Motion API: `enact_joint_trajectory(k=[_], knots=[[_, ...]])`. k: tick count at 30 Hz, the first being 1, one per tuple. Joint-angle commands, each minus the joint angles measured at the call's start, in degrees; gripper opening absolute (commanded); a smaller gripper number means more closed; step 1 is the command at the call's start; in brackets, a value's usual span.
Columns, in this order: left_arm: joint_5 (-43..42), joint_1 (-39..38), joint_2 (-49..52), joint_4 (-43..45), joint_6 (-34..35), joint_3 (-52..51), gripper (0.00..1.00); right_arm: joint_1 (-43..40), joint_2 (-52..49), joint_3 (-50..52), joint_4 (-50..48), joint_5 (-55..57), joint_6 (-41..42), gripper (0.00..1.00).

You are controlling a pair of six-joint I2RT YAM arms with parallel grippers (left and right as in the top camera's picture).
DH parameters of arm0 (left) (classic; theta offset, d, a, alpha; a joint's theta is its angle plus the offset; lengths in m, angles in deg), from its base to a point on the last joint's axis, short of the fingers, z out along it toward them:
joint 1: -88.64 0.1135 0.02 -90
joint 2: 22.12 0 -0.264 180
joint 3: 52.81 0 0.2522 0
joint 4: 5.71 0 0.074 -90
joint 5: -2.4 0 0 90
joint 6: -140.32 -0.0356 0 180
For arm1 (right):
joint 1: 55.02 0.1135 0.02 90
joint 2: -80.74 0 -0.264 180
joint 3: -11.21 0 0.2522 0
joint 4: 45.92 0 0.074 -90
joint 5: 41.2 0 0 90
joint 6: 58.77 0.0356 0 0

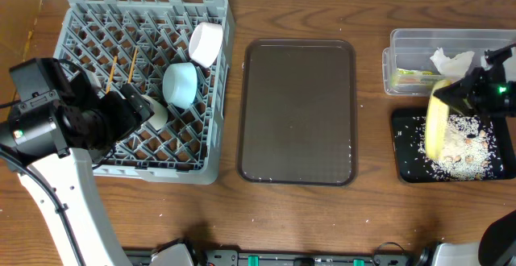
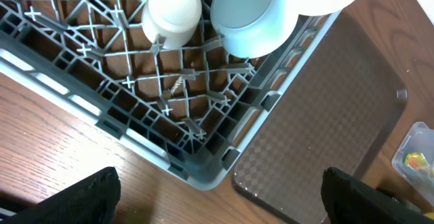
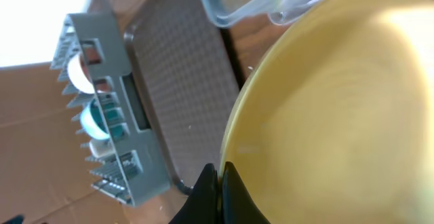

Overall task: Sort waste into correct bins and load items into the dishwasher
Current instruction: 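Tilt the plate to dump the rice onto the black tray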

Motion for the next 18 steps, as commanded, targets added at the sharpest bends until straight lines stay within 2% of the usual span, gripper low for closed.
enact_joint_trajectory(k=[1,5,7,10,13,18], knots=[[0.5,0.3,0.1,-0.2,0.1,0.2,0.95,-0.7,1.0,-0.2,-3.4,-1.6,-0.2,0.01],[0.5,0.3,0.1,-0.2,0.1,0.2,0.95,-1.9,1.3,-0.2,-0.2,-6.7,-3.8,0.01],[0.5,0.3,0.1,-0.2,0.1,0.2,0.95,-2.4,1.2,-0.2,-2.4,-3.7,-1.2,0.01],[0.5,0.3,0.1,-0.2,0.1,0.2,0.95,-2.7,1.4,-0.2,1.2,-5.8,-4.5,0.01],[0.5,0.3,0.1,-0.2,0.1,0.2,0.95,-2.2,1.2,-0.2,-0.3,-1.5,-2.7,0.01],[0.5,0.3,0.1,-0.2,0.1,0.2,0.95,-2.2,1.7,-0.2,2.0,-13.3,-4.0,0.01]])
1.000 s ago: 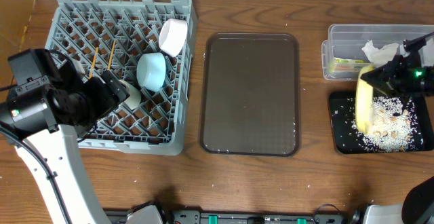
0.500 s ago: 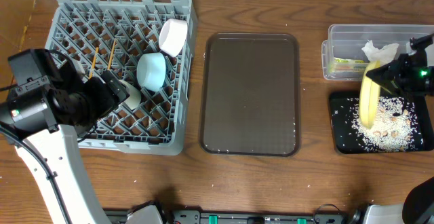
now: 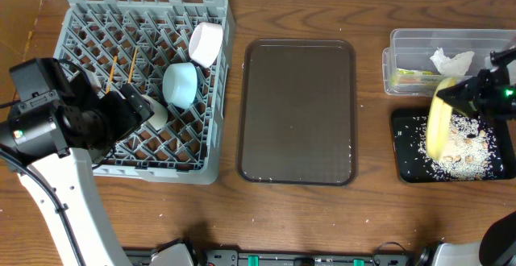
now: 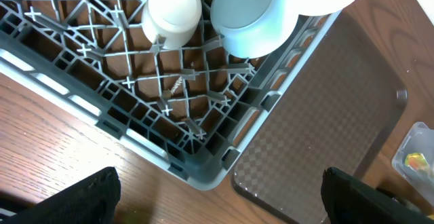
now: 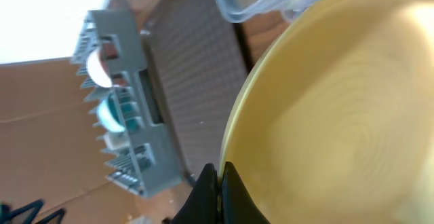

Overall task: Sort waste into correct bins and load items into the dishwasher
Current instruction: 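Tilt the plate to dump the rice onto the black tray, then carry the empty plate left and set it on the brown tray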

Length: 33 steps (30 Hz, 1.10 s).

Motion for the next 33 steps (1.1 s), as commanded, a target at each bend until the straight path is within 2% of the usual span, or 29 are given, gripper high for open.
enact_joint_trajectory(k=[1,3,8,13,16,18,22,25,30,33], knots=[[0.5,0.3,0.1,-0.2,0.1,0.2,0.95,-0.1,2.0,-0.3,-0.2,-11.0,-1.4,0.01],[0.5,0.3,0.1,-0.2,0.1,0.2,0.95,0.2,3.2,-0.3,-1.1,-15.5,-1.4,0.01],[0.5,0.3,0.1,-0.2,0.1,0.2,0.95,2.9,7.4,-0.3,-2.1,-16.0,-0.7,0.01],[0.5,0.3,0.1,-0.2,0.1,0.2,0.95,11.7,10.5,-0.3,-8.7,-13.2,4.2,0.01],[0.5,0.3,0.1,-0.2,0.1,0.2,0.95,20.3,10.3,-0.3,-14.7,-4.3,9.5,0.01],[0.5,0.3,0.1,-0.2,0.1,0.2,0.95,30.0,10.2,-0.3,-19.4,6.6,13.3,0.01],[0.5,0.3,0.1,-0.2,0.1,0.2,0.95,44.5,10.1,-0.3,-28.3,19.9,14.3,0.01],[0.5,0.3,0.1,-0.2,0.1,0.2,0.95,56.2,8.4,-0.3,-32.2,40.4,14.3,0.01],[0.5,0.3,0.1,-0.2,0.1,0.2,0.95,67.3,0.9,-0.3,-36.2,56.4,14.3,0.01],[0.5,0.3,0.1,-0.2,0.1,0.2,0.95,70.1,-4.8,-0.3,-38.7,58.2,14.3,0.01]])
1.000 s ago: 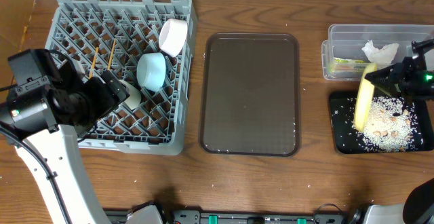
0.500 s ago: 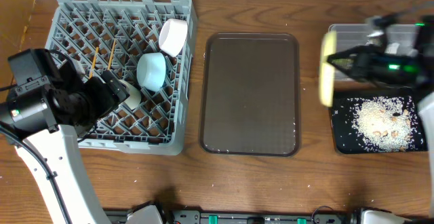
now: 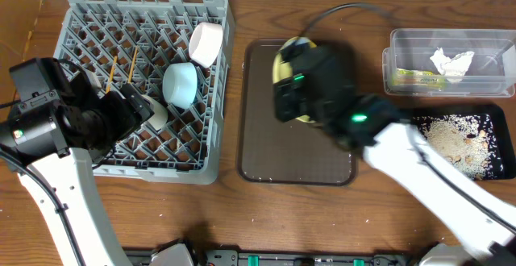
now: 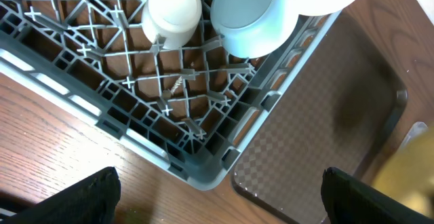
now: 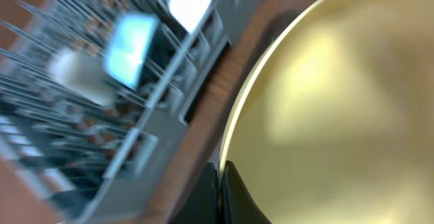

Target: Sort waste into correct bins and load items into the dishwasher

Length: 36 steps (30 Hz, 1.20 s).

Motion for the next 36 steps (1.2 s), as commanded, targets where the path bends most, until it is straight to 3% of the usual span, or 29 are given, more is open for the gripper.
enact_joint_trajectory(k=[1,11,12,13,17,19,20,24,27,36], knots=[[0.5,0.3,0.0,-0.2,0.1,0.2,0.95,2.9,-7.2,-0.4,-2.3,9.2,0.7,0.01],[0.5,0.3,0.0,-0.2,0.1,0.2,0.95,7.3,-18.3,-0.4,-5.6,9.6,2.8,0.04],[0.5,0.3,0.0,-0.2,0.1,0.2,0.95,7.3,-18.3,-0.4,-5.5,9.6,2.8,0.14],[0.5,0.3,0.0,-0.2,0.1,0.2,0.95,7.3,-18.3,-0.4,-5.4,9.6,2.8,0.31],[0.5,0.3,0.0,-0.2,0.1,0.2,0.95,7.1,-15.3,-0.5,-4.6,9.4,2.8,0.6],[0.5,0.3,0.0,-0.2,0.1,0.2,0.95,6.5,-11.5,-0.5,-3.7,9.5,2.8,0.93],[0.5,0.3,0.0,-0.2,0.1,0.2,0.95,5.2,-7.8,-0.5,-2.3,10.6,2.8,0.99],[0.5,0.3,0.0,-0.2,0.1,0.2,0.95,-2.1,5.3,-0.5,4.2,13.9,2.8,0.99],[0.5,0.3,0.0,-0.2,0.1,0.2,0.95,-14.0,14.9,-0.5,11.8,13.7,2.8,0.99],[0.5,0.3,0.0,0.0,0.1,0.2,0.95,-51.1,23.5,-0.5,32.5,14.9,2.3,0.99]])
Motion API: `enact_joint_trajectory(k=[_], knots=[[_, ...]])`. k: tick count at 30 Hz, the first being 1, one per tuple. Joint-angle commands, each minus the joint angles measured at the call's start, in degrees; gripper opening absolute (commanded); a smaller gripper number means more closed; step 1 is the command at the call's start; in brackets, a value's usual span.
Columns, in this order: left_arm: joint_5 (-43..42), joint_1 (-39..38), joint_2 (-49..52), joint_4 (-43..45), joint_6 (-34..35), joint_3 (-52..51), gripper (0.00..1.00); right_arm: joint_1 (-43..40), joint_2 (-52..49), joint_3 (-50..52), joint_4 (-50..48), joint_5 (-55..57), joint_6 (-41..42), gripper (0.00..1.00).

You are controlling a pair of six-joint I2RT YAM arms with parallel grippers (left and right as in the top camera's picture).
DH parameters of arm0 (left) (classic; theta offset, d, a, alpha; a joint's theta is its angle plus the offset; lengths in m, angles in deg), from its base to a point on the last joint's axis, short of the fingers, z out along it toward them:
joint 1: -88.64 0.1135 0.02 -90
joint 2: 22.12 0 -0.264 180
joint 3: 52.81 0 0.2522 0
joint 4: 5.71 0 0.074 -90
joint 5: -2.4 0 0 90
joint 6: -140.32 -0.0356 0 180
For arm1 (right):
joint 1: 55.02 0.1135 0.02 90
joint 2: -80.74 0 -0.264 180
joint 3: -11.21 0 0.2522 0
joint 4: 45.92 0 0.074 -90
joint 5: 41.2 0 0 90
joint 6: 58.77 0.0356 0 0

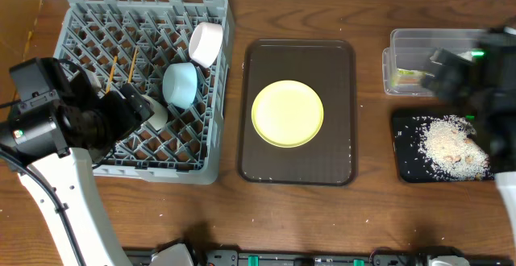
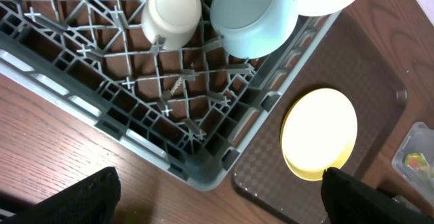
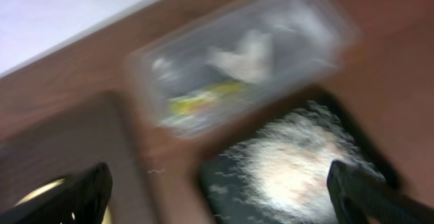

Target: Sort waste into correct bins and load items into the dishwasher

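Note:
A yellow plate (image 1: pixel 288 114) lies flat on the brown tray (image 1: pixel 298 165); the left wrist view shows the plate (image 2: pixel 319 136) too. My right gripper (image 1: pixel 445 71) hangs blurred over the bins at the right, open with nothing between its fingers (image 3: pixel 220 197). The grey dish rack (image 1: pixel 153 173) holds a light blue bowl (image 1: pixel 181 84), a white bowl (image 1: pixel 206 43) and a white cup (image 2: pixel 173 10). My left gripper (image 1: pixel 133 109) hovers over the rack's front part, open and empty (image 2: pixel 217 203).
A clear bin (image 1: pixel 451 36) at the back right holds crumpled paper and a wrapper. In front of it a black bin (image 1: pixel 407 157) holds rice-like food scraps. Two chopsticks (image 1: pixel 121 68) stand in the rack. Bare wooden table surrounds the tray.
My right gripper was over the tray, shut on the yellow plate. Now the plate lies flat on the tray, and the gripper is open at the right by the bins. The left arm is unchanged.
My right gripper first held the yellow plate tilted on edge over the black bin, and did so again at the following moment. Then it held the plate over the brown tray. Now the plate rests there, released. The left arm stayed over the rack throughout.

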Motion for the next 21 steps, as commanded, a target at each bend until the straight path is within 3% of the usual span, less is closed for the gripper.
enact_joint_trajectory(k=[1,6,9,10,11,13,21], knots=[[0.5,0.3,0.0,-0.1,0.1,0.2,0.95,-10.8,0.4,0.3,5.0,0.7,-0.3,0.99],[-0.4,0.3,0.0,2.1,0.4,0.2,0.95,-17.5,0.0,0.3,8.2,-0.3,-0.3,0.99],[-13.6,-0.1,0.0,-1.6,0.9,0.2,0.95,-17.7,0.1,0.3,8.2,-0.3,-0.3,0.99],[-18.3,-0.5,0.0,-2.3,-1.4,0.2,0.95,-17.7,0.1,0.3,8.2,-0.3,-0.3,0.99],[-28.5,-2.2,0.0,-3.2,-7.8,0.2,0.95,-17.7,0.1,0.3,8.2,-0.3,-0.3,0.99],[-35.4,-5.5,0.0,-4.8,-11.6,0.2,0.95,-17.7,0.1,0.3,8.2,-0.3,-0.3,0.99],[-32.9,-30.4,0.0,-2.8,-11.8,0.2,0.95,-17.7,0.1,0.3,8.2,-0.3,-0.3,0.99]])
